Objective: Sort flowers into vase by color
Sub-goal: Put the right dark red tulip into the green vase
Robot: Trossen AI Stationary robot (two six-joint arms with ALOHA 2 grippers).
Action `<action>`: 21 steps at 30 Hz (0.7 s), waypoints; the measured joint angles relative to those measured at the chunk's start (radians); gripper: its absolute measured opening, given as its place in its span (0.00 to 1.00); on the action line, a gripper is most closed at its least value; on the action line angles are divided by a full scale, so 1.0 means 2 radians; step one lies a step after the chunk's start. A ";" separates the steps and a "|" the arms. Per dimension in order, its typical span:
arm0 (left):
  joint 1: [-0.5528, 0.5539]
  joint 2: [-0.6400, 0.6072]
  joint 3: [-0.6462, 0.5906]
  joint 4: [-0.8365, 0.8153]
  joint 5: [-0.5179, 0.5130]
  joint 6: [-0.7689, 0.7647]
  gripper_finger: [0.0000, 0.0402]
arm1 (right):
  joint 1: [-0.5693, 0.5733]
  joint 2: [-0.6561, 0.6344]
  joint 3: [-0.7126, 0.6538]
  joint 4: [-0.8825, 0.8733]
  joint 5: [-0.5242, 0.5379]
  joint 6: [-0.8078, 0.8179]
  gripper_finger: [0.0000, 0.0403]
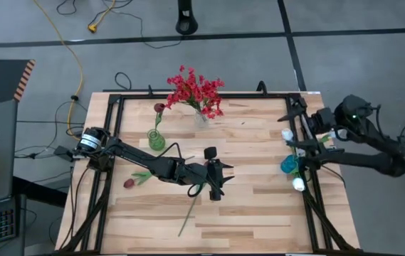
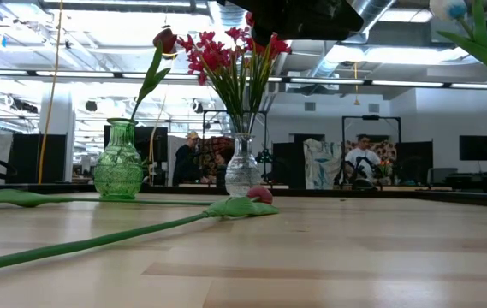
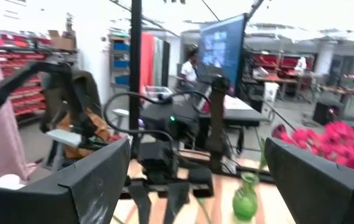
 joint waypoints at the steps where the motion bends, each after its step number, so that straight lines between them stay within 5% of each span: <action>1: 0.000 0.000 0.000 0.000 0.000 0.000 0.35 | 0.011 0.003 0.000 0.002 0.007 -0.001 0.99; 21: -0.001 0.000 0.000 0.004 0.000 0.000 0.35 | 0.214 0.129 0.000 0.054 0.191 -0.014 0.99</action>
